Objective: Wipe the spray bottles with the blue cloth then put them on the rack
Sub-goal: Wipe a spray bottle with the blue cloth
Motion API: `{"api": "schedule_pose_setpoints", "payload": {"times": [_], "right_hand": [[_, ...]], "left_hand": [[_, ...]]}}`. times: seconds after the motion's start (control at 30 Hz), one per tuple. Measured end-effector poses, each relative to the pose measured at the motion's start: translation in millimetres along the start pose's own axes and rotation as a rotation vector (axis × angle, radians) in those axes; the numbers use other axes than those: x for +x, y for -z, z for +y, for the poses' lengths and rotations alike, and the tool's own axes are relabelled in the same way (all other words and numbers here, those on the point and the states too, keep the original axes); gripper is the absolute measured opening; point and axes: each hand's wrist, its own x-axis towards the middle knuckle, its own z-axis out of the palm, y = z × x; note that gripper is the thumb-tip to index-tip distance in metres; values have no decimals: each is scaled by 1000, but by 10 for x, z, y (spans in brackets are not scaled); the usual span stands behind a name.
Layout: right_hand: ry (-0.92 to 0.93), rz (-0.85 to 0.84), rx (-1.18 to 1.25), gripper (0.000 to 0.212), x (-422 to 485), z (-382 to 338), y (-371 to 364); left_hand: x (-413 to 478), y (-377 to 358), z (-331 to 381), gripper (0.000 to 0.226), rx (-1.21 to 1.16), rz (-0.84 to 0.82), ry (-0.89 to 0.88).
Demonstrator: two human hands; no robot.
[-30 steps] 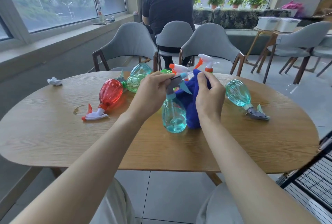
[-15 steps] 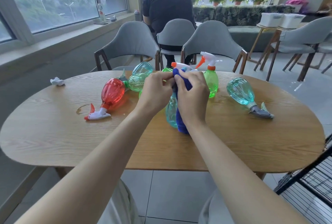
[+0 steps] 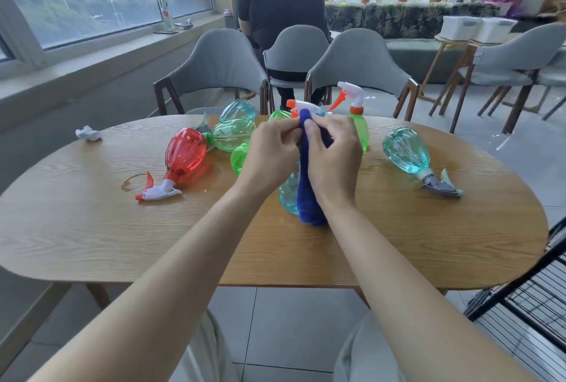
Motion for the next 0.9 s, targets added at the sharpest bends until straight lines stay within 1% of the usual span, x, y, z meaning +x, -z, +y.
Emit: {"api": "schedule_pose_setpoints", "payload": {"times": [0.07,0.17,0.27,0.33,0.4,0.43,0.47,0.5,0.57,0.63,0.7,0.77,0.83,0.9], "right_hand": [[-5,-53,-16,17,-108,75,-12],[-111,-113,-40,17,-206,258,16],[-187,-161,-39,17,-161,294,65],[-143,-73,-32,17,-91,216,77],[-56,50,-9,19,-7,106,64],[-2,76,-6,19,34,62,44],[56,63,-17,20,69,34,16],[111,16,-49,22,87,24,-26],[199,-102,-175,29,78,65,-104],[256,-153,-306,34,53,144,-125],[252,-167,-392,37,81,169,-110],[196,-203,-451,42,141,140,-96],[147,-274,-448,45,173,106,-89],[141,-349,-396,43,156,88,-83]], "left_hand": [[4,19,-1,33,-26,7,30],[4,38,15,35,-37,38,96],[-4,35,32,34,-57,53,110],[-12,36,39,34,-86,72,124],[-19,38,43,35,-118,90,143],[-22,37,52,37,-139,93,150],[-26,39,65,38,-166,93,153],[-29,49,71,40,-191,91,152],[-32,69,56,44,-231,95,147],[-20,89,19,46,-278,114,176],[-18,111,-13,48,-311,122,204],[-22,127,-26,51,-309,125,204],[-28,131,-25,53,-291,131,182],[-39,134,-27,55,-263,139,159]]}}
